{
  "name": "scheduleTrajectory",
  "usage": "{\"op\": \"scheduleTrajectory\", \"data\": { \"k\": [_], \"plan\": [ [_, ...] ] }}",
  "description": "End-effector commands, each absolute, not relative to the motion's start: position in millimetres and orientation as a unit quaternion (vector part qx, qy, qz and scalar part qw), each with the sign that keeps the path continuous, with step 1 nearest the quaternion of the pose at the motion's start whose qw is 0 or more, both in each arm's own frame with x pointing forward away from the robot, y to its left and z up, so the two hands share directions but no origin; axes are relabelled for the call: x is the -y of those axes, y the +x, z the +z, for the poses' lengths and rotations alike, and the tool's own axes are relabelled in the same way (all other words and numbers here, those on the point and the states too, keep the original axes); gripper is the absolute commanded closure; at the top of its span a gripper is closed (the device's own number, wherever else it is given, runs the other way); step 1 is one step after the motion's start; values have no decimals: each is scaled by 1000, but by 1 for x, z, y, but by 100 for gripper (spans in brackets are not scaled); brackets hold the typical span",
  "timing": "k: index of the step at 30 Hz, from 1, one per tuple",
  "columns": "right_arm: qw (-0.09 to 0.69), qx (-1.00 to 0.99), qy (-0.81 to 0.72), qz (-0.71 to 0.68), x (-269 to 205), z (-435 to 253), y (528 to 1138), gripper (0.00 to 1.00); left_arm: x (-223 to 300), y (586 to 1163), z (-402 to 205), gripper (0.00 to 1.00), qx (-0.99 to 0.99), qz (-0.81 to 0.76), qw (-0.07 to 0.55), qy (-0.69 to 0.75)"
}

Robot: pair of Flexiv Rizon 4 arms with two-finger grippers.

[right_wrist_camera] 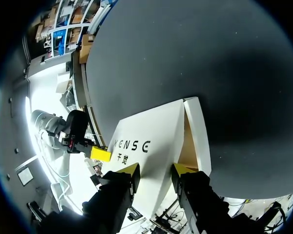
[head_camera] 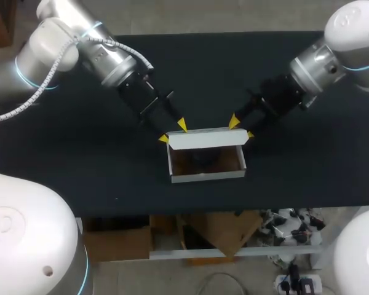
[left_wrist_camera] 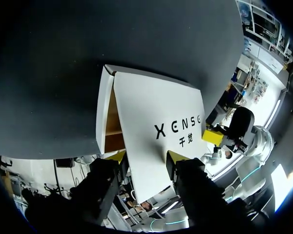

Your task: Assemble the packaging by folding the flat box into shape, placing the metal phone stand inside, and closing the box properly

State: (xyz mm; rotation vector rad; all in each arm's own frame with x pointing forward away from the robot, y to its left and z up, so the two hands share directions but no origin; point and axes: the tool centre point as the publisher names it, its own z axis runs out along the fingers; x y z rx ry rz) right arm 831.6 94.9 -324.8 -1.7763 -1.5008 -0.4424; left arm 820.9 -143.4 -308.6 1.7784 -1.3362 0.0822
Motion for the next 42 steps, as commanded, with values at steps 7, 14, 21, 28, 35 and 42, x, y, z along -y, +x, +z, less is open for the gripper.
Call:
{"op": "scheduleTrajectory", "data": {
  "k": [7, 14, 21, 28, 35, 42],
  "plan": [
    [378, 587, -694, -173, -103, -327, 827, 56, 151, 819, -308, 50, 538, 36, 439, 719],
    [378, 587, -695, -173, -103, -330, 822, 56, 150, 820, -309, 50, 539, 34, 435, 720],
    [378, 587, -695, -173, -102, -332, 821, 56, 147, 822, -312, 50, 540, 33, 433, 721],
    [376, 588, -695, -173, -100, -333, 822, 55, 145, 817, -318, 50, 541, 35, 432, 721],
    [379, 588, -693, -173, -99, -336, 823, 56, 146, 809, -323, 51, 542, 36, 428, 723],
    [381, 590, -691, -171, -100, -338, 824, 55, 146, 805, -328, 51, 542, 38, 427, 723]
  ]
}}
